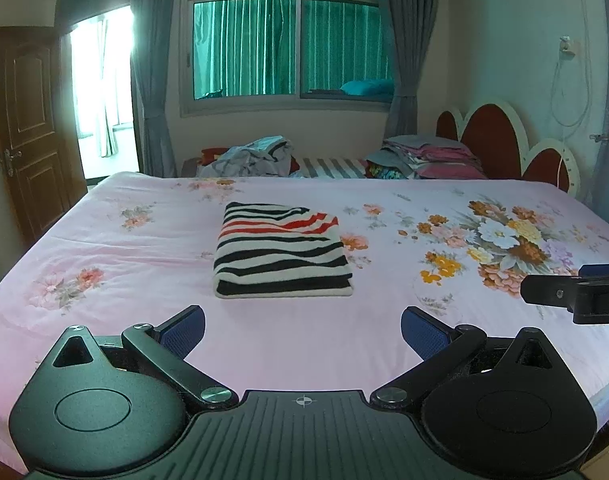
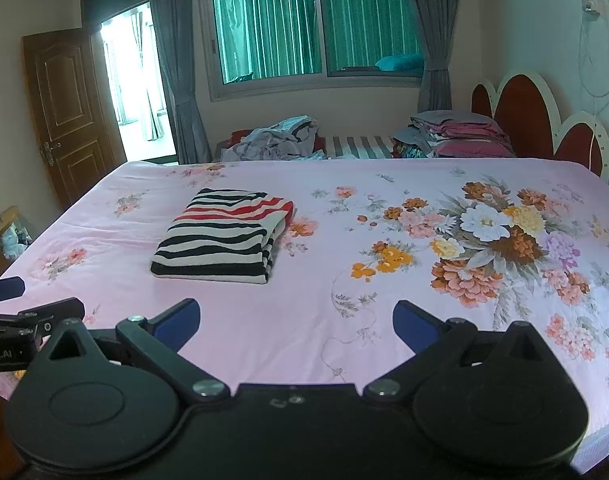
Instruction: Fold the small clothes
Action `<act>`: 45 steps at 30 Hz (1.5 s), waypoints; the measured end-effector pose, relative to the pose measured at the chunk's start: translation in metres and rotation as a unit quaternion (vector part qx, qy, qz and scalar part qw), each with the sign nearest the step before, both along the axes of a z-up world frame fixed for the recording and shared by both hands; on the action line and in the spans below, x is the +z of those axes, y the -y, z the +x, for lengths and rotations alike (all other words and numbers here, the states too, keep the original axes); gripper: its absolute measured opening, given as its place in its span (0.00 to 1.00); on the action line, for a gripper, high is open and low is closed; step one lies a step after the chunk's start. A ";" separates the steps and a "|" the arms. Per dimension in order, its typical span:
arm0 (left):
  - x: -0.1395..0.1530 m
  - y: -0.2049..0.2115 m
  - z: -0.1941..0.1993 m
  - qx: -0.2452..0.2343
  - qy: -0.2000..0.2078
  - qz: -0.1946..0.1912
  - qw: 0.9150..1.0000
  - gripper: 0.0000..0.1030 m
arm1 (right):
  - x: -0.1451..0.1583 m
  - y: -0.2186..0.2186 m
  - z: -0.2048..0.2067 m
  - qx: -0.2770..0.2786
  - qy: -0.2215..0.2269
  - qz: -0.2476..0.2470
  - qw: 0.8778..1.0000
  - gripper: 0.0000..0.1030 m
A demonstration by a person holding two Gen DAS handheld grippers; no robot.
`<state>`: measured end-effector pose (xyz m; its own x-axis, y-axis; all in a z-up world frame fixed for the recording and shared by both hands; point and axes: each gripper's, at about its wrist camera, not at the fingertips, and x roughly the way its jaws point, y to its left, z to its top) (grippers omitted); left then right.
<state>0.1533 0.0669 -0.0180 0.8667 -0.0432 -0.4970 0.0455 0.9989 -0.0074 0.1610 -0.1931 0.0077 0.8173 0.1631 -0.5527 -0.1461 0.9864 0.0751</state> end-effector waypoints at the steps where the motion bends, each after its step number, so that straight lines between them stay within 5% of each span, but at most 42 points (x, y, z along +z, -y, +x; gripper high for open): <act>1: 0.000 0.000 0.000 -0.001 0.000 0.001 1.000 1.00 | 0.000 0.000 0.000 0.000 0.000 0.000 1.000 1.00; 45: 0.009 -0.006 -0.003 -0.013 0.015 0.006 1.000 1.00 | 0.005 -0.008 -0.005 -0.001 0.009 -0.005 1.000 1.00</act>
